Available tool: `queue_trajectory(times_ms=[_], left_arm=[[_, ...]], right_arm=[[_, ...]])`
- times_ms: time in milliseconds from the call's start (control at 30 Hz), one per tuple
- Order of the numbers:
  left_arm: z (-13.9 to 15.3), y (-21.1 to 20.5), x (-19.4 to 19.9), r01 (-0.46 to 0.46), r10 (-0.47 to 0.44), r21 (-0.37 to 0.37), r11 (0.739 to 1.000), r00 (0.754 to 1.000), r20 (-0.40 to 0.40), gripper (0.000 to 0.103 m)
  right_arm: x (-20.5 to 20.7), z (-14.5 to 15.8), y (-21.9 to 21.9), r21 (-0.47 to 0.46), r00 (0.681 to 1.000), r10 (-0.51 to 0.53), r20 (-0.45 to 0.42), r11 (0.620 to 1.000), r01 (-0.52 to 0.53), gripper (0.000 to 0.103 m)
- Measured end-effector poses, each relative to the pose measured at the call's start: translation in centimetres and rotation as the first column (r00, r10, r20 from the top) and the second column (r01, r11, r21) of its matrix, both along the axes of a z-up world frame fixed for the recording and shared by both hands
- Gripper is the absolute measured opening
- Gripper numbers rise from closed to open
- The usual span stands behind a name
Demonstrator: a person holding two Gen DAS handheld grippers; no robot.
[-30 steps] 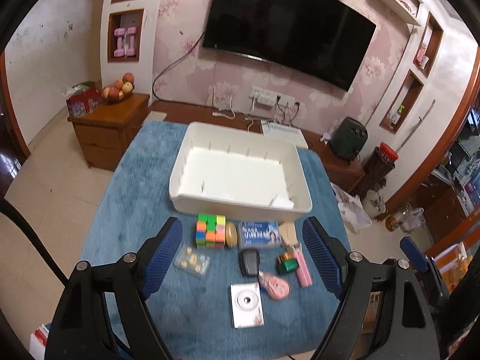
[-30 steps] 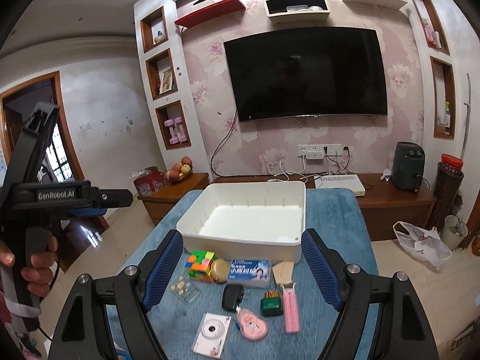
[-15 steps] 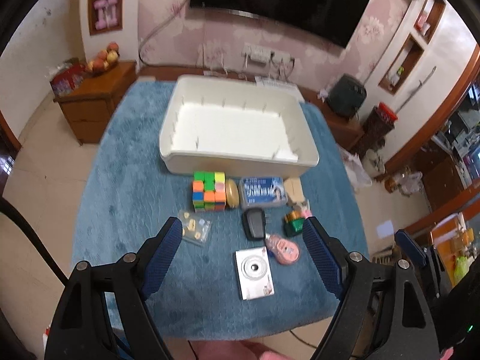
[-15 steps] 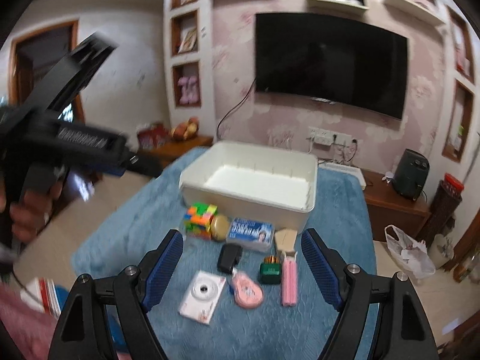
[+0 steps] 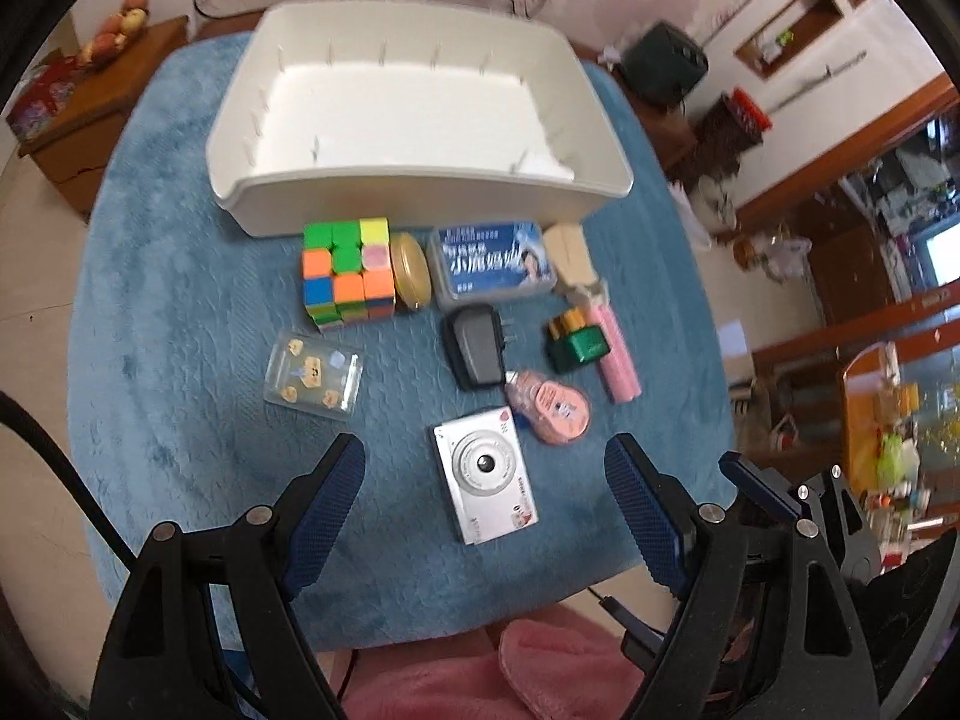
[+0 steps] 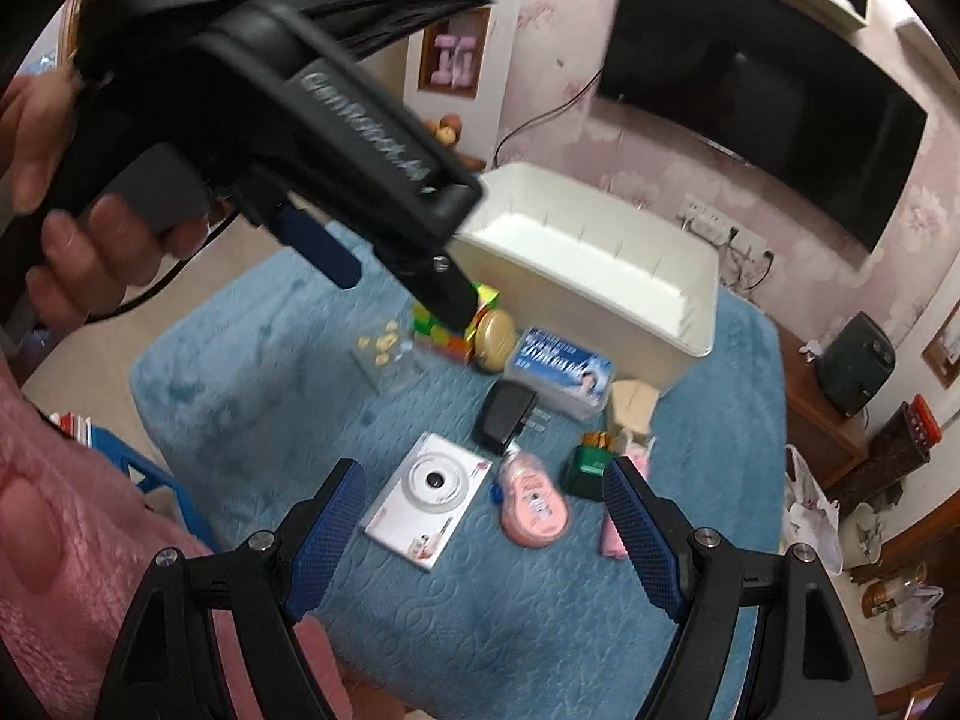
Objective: Organize rigid objects
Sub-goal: 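Move both tools back toward the white photo device and pink tape dispenser, then grasp the white photo device with left tool while right tool grasps the pink tape dispenser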
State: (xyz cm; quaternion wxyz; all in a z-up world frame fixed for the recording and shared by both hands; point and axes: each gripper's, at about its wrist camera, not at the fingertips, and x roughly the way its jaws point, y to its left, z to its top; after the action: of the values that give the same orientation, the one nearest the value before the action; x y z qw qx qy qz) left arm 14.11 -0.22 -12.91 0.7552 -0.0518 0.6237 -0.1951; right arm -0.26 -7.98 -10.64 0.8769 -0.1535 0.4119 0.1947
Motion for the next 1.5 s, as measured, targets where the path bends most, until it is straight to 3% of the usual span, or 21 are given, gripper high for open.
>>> queue_trajectory(times_ms=[300, 633, 967, 1133, 1500], left_arm=[[-4.1, -0.8, 1.0, 0.028, -0.020, 0.039, 0.999, 0.981, -0.195, 0.085], [-7.4, -2.6, 1.3, 0.008, 0.041, 0.144, 0.989, 0.943, -0.332, 0.085], [-11.6, -3.6, 2.3, -0.053, 0.173, 0.278, 0.959, 0.888, -0.426, 0.085], [-12.9, -2.8, 3.0, -0.099, 0.239, 0.307, 0.947, 0.855, -0.461, 0.085], [-15.4, -2.0, 3.1, -0.133, 0.315, 0.372, 0.919, 0.814, -0.488, 0.079]], right_arm=[[0.7, -2.6, -0.4, -0.022, 0.996, -0.040, -0.075, 0.999, 0.038, 0.082], [1.6, -5.5, -2.1, -0.041, 0.992, 0.044, -0.118, 0.998, -0.049, 0.082], [3.2, -8.0, -3.9, -0.031, 0.972, 0.218, -0.089, 0.975, -0.222, 0.082], [4.1, -9.3, -4.0, 0.001, 0.955, 0.284, -0.088, 0.959, -0.285, 0.082], [6.6, -11.3, -5.2, 0.076, 0.954, 0.263, -0.147, 0.964, -0.254, 0.082]])
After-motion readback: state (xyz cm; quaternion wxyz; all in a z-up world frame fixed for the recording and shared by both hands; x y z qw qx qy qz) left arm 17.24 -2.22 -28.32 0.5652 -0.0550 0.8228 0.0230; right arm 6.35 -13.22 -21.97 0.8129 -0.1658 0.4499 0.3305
